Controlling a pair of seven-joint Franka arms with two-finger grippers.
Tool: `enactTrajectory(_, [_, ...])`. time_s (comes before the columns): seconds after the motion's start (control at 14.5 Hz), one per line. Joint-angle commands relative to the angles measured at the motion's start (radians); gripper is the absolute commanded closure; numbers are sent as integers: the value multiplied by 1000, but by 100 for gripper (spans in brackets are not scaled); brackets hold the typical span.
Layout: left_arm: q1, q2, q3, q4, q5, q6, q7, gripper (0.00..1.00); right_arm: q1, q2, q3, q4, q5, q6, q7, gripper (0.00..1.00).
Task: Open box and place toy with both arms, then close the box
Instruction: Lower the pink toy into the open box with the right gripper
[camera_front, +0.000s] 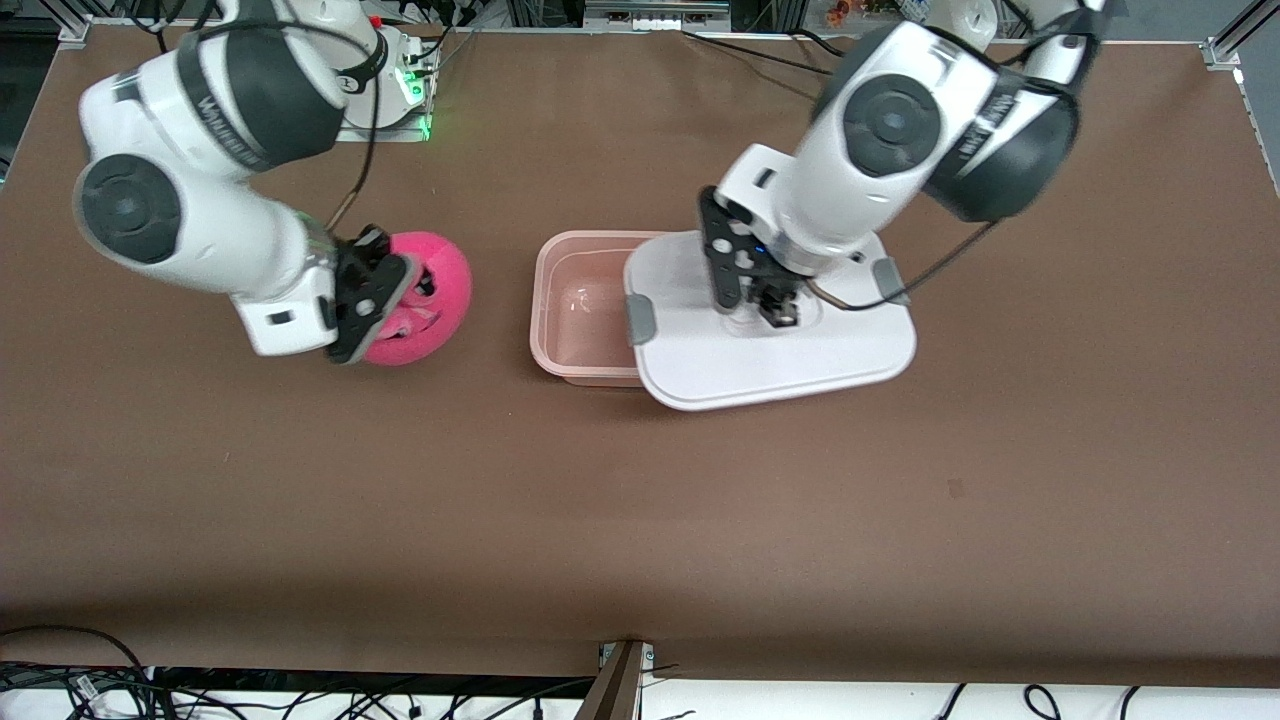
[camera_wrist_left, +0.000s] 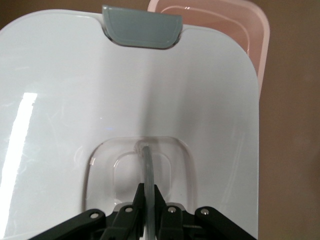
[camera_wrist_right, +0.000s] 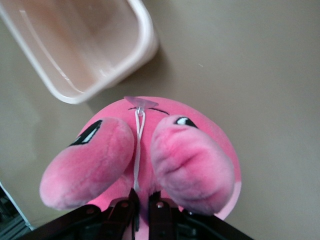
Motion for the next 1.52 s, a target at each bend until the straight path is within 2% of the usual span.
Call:
enactTrajectory(0.0, [76,-9,-5,-11,22,-21,136,100,72,4,45,11,-78,-16,-19,100])
enactTrajectory(0.14, [114,0,-5,-11,36,-21,214,100,160,21,45,12,-133,0,-5,100])
enactTrajectory(0.28, [145,15,-5,-9,59,-18,222,100,215,53,43,14,-159,73,-4,100])
enactTrajectory(0.55, [195,21,-5,-42,67,-51,228,100,254,114,43,17,-162,196,-5,100])
enactTrajectory(0.76, [226,44,-7,-43,54,-80,273,100,295,143,43,20,-210,228,-4,100])
enactTrajectory(1.04, [243,75,-10,-34,53,-82,331,100,329,180,40,20,-230,273,3,100])
enactTrajectory(1.11, [243,74,-9,-32,54,-82,325,100,336,183,40,18,-228,276,48,20])
enactTrajectory(1.18, [243,74,-9,-32,54,-82,320,100,352,182,40,20,-230,277,153,0])
enactTrajectory(1.45, [232,74,-10,-29,56,-82,277,100,376,163,46,106,-219,261,592,0])
